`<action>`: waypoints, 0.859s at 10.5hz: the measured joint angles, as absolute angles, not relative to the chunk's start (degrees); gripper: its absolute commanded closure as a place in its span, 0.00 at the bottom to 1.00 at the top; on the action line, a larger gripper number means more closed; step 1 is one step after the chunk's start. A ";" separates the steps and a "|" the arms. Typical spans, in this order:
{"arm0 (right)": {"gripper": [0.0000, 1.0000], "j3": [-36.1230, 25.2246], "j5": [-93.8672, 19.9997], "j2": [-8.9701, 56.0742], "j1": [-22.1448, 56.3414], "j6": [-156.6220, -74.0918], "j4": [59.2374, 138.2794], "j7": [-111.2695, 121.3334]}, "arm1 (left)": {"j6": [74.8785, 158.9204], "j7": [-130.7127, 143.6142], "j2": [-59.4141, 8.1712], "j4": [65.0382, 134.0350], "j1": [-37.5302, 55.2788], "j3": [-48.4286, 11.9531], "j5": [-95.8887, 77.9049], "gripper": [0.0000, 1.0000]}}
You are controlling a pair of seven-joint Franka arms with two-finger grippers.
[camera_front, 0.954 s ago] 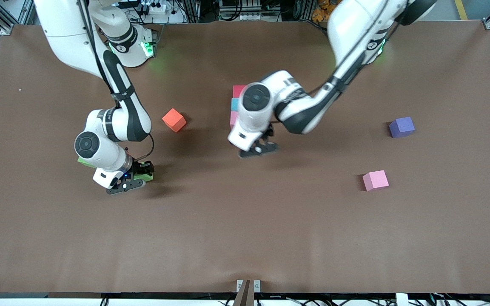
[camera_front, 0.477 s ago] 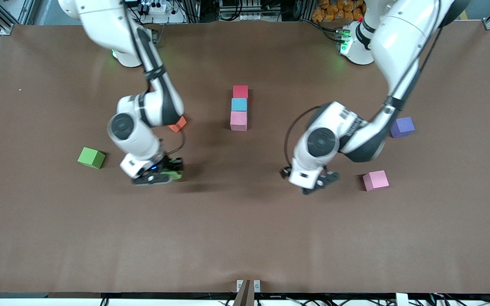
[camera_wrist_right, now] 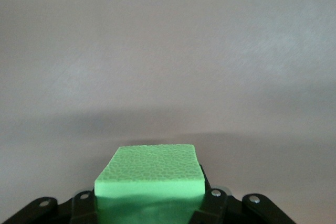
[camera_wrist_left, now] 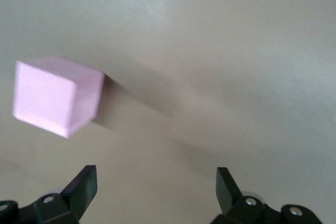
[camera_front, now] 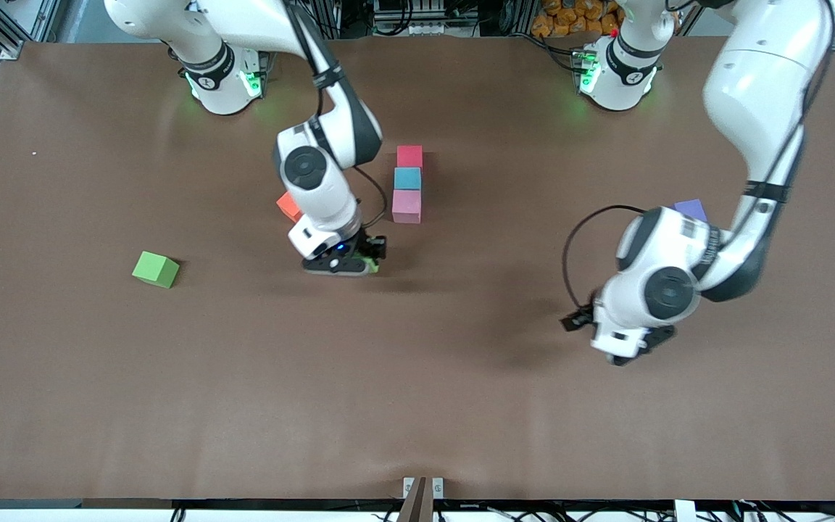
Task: Arrange blocks into number 1
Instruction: 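Set green block beside pink with the right gripper while the left gripper reaches pink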
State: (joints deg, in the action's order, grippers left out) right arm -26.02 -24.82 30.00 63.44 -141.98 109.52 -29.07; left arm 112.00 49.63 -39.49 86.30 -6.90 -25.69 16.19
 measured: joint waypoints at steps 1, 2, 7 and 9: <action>0.45 -25.83 -24.82 31.09 64.41 -142.00 108.49 -31.47 | 111.98 46.40 -39.49 86.33 -8.80 -25.68 16.20 0.00; 0.45 -25.71 -24.82 32.68 65.26 -142.02 106.68 -33.64 | 111.98 43.03 -39.49 86.34 -10.64 -25.70 16.20 0.00; 0.45 -25.46 -24.86 38.00 67.23 -141.91 102.11 -36.39 | 111.89 33.53 -41.35 86.82 -12.68 -24.45 17.24 0.00; 0.45 -24.71 -24.86 38.25 67.50 -141.70 102.11 -36.39 | 111.89 29.39 -43.04 86.93 -12.68 -23.88 18.41 0.00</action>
State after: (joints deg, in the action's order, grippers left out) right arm -24.71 -24.86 38.25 67.50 -141.70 102.11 -36.39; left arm 111.89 29.39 -43.04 86.93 -12.68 -23.88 18.41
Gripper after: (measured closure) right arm 0.383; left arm 0.000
